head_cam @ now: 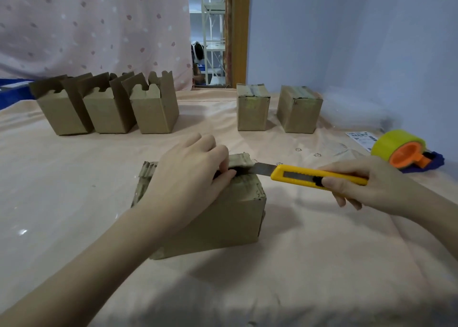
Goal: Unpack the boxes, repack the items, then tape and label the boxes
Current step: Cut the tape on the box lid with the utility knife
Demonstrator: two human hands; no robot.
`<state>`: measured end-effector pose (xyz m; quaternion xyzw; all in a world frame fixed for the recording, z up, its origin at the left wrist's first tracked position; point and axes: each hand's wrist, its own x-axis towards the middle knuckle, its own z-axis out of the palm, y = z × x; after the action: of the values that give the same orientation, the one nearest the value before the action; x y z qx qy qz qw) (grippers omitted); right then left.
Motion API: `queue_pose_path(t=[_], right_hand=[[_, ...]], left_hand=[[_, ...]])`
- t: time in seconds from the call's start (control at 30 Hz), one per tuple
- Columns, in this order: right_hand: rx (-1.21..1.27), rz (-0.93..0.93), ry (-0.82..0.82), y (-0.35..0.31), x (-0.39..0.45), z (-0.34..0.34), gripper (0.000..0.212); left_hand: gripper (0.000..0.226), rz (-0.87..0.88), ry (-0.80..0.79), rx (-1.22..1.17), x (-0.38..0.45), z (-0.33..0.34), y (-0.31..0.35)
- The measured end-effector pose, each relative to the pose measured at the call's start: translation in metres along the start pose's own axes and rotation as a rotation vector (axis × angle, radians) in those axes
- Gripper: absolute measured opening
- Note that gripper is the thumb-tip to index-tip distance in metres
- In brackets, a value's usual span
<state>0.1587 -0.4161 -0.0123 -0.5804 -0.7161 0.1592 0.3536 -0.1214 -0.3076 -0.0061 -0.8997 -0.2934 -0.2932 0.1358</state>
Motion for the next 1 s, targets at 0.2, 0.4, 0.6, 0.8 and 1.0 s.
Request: queue_pose_path(t=[0.2, 0.4, 0.6, 0.8, 1.0], right_hand=[[-0.016, 0.147, -0.098, -0.013, 0.004, -0.012, 0.022], [-0.047, 0.221, -0.108, -0.023, 0.004, -0.015, 0.026], [-0.023, 0.245, -0.11, -0.032, 0.005, -0.012, 0.026], [0.042, 0.304, -0.204, -0.037, 0.004, -0.019, 0.036], [0.01, 0.281, -0.234, -0.041, 0.012, -0.012, 0.033]], left_hand=[[0.056, -0.066, -0.032, 0.033, -0.008, 0.007, 0.015], [0.071, -0.072, -0.092, 0.09, -0.007, 0.011, 0.017], [0.08, -0.14, -0.115, -0.107, -0.003, 0.007, 0.009], [0.074, -0.118, -0.089, -0.153, -0.005, 0.009, 0.006], [0.068, -0.07, -0.04, -0.15, -0.005, 0.012, 0.004]])
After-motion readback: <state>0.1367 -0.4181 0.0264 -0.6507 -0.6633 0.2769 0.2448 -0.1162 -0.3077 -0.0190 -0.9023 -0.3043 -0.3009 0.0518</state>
